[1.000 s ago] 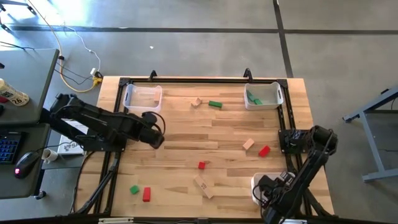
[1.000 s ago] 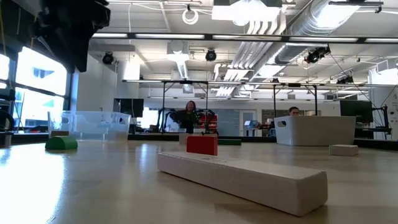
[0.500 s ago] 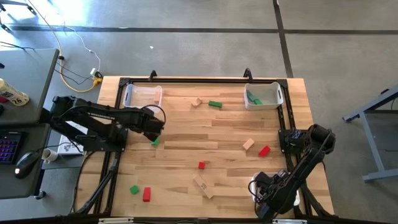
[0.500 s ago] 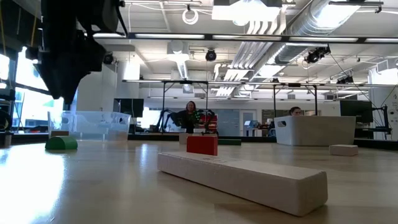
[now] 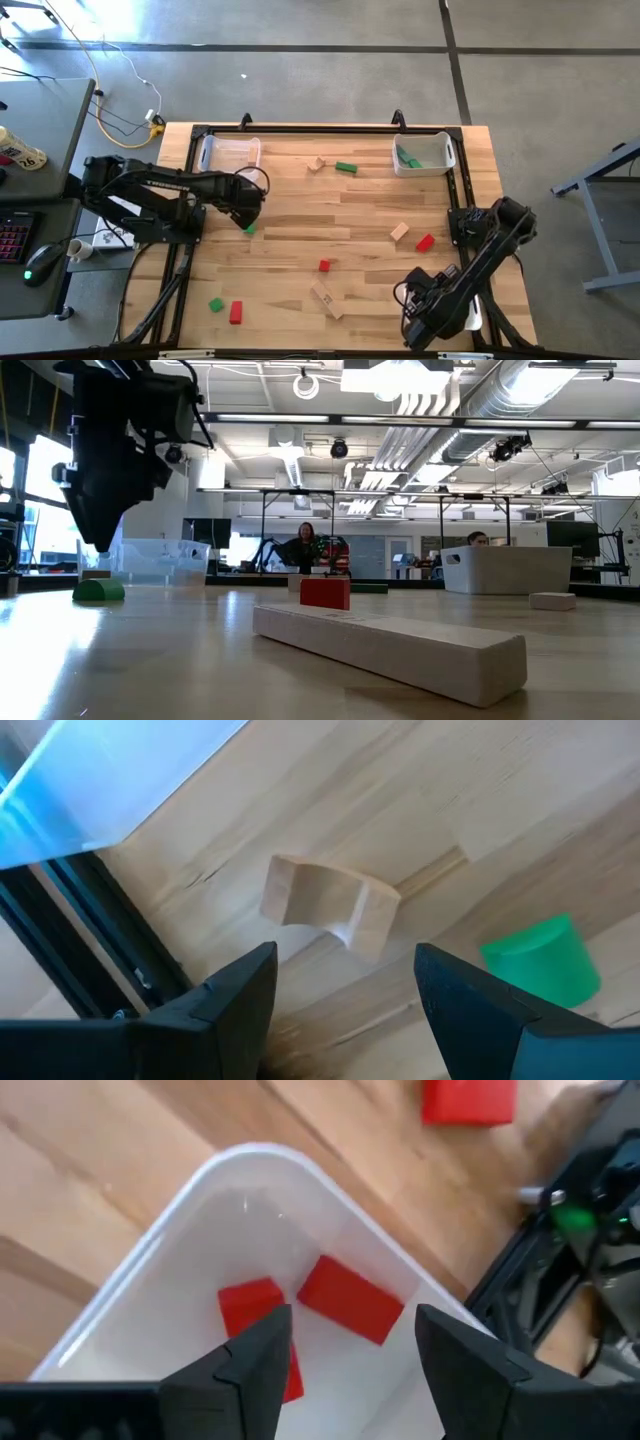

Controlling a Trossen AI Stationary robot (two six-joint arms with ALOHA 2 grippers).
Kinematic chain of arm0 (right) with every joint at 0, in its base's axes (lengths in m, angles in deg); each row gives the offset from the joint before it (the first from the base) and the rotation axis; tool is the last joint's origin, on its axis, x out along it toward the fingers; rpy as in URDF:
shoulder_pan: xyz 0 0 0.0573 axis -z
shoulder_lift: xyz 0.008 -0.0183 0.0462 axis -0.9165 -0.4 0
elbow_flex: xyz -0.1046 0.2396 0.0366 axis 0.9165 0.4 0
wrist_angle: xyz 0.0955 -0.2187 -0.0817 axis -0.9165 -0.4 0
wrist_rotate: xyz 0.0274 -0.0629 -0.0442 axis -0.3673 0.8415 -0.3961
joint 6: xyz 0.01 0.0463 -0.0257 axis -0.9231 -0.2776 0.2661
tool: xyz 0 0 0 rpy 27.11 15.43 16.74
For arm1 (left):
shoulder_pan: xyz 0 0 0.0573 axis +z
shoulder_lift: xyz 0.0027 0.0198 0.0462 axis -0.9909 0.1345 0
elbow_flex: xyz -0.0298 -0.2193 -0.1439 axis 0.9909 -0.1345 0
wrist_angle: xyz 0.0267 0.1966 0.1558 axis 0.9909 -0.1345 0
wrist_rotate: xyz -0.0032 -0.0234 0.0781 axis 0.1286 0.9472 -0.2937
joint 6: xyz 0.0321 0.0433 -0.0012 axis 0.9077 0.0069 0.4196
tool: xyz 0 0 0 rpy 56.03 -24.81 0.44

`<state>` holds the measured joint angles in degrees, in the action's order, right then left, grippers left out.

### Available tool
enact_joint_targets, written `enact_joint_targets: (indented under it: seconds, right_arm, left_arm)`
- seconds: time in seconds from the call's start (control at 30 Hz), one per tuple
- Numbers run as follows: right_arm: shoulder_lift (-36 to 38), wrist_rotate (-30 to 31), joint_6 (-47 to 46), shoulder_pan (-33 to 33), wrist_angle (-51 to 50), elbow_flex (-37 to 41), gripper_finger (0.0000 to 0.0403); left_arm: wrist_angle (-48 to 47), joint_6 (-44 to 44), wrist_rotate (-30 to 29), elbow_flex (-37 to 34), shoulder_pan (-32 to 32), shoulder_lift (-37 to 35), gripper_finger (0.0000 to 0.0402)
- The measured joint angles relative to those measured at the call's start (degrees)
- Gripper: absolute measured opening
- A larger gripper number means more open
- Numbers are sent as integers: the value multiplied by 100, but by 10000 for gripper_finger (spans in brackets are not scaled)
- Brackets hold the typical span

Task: Sort & place blocks by color
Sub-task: Put the brown block into the transparent bin

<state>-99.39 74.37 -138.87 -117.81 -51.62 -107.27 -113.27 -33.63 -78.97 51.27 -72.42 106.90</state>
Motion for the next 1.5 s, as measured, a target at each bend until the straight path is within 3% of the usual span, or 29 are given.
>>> enact_joint_targets:
  seconds: [0.67, 1.23, 1.37, 1.5]
  right_arm:
    - [0, 184, 86, 573, -294, -77, 199]
    - [0, 198, 111, 791, -293, -75, 199]
    - [0, 221, 111, 851, -290, -73, 199]
    - [0, 221, 131, 914, -285, -73, 199]
  left_arm:
    - [1165, 605, -5, -824, -4, 28, 223]
    - [1694, 1042, -407, -1205, 0, 28, 220]
    - [1690, 1100, -407, -1205, 0, 28, 192]
    - [1677, 1269, -401, -1205, 0, 28, 137]
